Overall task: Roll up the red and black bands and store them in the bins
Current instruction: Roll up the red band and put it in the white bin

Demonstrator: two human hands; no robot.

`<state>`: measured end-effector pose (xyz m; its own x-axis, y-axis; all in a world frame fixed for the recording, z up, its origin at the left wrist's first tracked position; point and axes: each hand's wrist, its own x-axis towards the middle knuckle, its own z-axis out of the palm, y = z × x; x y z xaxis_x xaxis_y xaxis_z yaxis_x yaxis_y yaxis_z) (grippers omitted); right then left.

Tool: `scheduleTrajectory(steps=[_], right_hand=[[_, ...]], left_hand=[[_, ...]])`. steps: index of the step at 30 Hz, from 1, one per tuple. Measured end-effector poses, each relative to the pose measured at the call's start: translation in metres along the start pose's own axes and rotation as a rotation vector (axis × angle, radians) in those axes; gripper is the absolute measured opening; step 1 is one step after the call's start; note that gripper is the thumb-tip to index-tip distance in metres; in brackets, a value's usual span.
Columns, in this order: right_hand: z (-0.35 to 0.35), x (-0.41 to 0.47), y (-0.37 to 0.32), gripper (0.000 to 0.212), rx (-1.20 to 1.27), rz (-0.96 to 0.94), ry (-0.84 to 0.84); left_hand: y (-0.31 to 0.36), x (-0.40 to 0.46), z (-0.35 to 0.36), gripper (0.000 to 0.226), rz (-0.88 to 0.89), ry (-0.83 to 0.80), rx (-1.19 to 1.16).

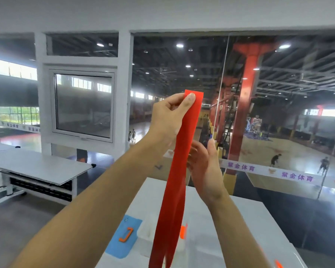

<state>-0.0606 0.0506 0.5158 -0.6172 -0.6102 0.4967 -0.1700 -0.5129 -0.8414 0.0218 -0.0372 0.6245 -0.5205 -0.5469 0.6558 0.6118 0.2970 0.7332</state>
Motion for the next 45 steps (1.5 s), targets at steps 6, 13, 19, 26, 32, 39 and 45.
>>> scheduleTrajectory(steps=[6, 13, 19, 26, 32, 39, 45], right_hand=[[0.012, -0.003, -0.019, 0.029, -0.129, 0.037, -0.007], [-0.011, -0.036, 0.017, 0.024, -0.249, 0.077, 0.008], [-0.027, -0.067, 0.041, 0.027, -0.417, 0.323, 0.034], [-0.032, -0.09, 0.059, 0.034, -0.689, 0.291, -0.057], [-0.048, -0.086, 0.052, 0.007, -0.83, 0.277, -0.257], [-0.057, -0.081, 0.05, 0.027, -1.025, 0.384, -0.43], [-0.064, -0.093, 0.06, 0.023, -0.996, 0.423, -0.477]], left_hand=[[-0.025, -0.02, -0.003, 0.006, -0.023, 0.005, 0.071], [-0.07, -0.041, -0.025, 0.025, -0.15, 0.086, 0.177], [-0.103, -0.072, -0.048, 0.025, -0.188, -0.232, 0.359], [-0.115, -0.11, -0.068, 0.027, -0.171, -0.44, 0.624], [-0.102, -0.133, -0.076, 0.034, -0.355, -0.767, 0.813], [-0.108, -0.152, -0.069, 0.039, -0.596, -0.874, 0.75], [-0.129, -0.167, -0.076, 0.027, -0.453, -0.756, 0.964]])
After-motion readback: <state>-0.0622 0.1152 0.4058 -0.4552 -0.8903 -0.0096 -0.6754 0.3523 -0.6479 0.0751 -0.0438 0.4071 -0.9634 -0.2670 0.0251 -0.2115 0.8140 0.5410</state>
